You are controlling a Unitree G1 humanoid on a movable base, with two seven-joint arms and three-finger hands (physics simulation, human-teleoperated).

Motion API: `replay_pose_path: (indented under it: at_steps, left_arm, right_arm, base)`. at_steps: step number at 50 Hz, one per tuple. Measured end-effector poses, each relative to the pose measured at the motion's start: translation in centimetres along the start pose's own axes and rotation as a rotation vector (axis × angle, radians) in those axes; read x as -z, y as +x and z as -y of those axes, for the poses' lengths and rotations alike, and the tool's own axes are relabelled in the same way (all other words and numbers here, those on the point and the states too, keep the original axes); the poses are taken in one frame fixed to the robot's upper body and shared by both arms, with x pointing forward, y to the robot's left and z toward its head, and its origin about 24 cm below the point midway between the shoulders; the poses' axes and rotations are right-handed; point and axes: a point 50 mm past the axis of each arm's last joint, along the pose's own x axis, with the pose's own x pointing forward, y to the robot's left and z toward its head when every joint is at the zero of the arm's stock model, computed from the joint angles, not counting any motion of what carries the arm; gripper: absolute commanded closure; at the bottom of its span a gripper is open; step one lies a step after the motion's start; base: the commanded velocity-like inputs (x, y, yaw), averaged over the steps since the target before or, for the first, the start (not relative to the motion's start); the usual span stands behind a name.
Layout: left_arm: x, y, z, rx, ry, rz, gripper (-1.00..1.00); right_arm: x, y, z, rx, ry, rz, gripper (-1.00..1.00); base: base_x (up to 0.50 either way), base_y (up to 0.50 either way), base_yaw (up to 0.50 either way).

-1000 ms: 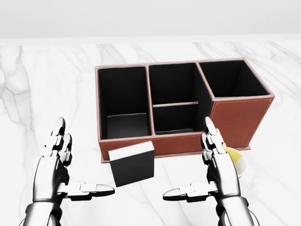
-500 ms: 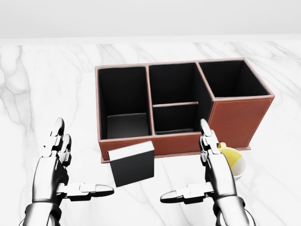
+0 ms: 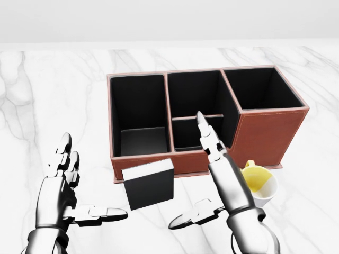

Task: Pick up the book and place it in the caddy.

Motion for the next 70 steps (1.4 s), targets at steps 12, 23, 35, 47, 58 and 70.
replay_pose_path:
  at_steps: [12, 23, 35, 47, 58, 70]
  left_arm:
    - [0.0, 0.0, 0.0, -0.002, 0.0, 0.001, -1.0]
    - [0.0, 0.0, -0.1, -0.003, 0.001, 0.001, -1.0]
    - [-0.1, 0.0, 0.0, -0.003, 0.001, 0.002, -1.0]
    - [-0.2, 0.0, 0.0, -0.003, 0.0, 0.003, -1.0]
    - [-0.2, 0.0, 0.0, -0.004, -0.002, 0.002, -1.0]
    - [-0.1, 0.1, -0.1, -0.004, -0.005, 0.001, -1.0]
  right_arm:
    - [-2.9, 1.2, 0.2, -0.106, -0.284, 0.084, -1.0]
    - [-4.0, 2.2, 0.1, -0.193, -0.488, 0.071, -1.0]
    - [-5.1, 3.3, 0.2, -0.261, -0.691, 0.02, -1.0]
    - [-5.4, 4.6, -0.1, -0.314, -0.829, -0.063, -1.0]
    - [-4.9, 5.6, -0.6, -0.344, -0.887, -0.115, -1.0]
    - [-4.6, 6.5, -2.0, -0.377, -0.906, -0.122, -1.0]
  base:
    - [0.0, 0.0, 0.0]
    - [0.0, 0.0, 0.0]
    - [0.0, 0.0, 0.0]
    - [0.0, 0.0, 0.0]
    - [0.0, 0.0, 0.0]
    - [0.0, 0.0, 0.0]
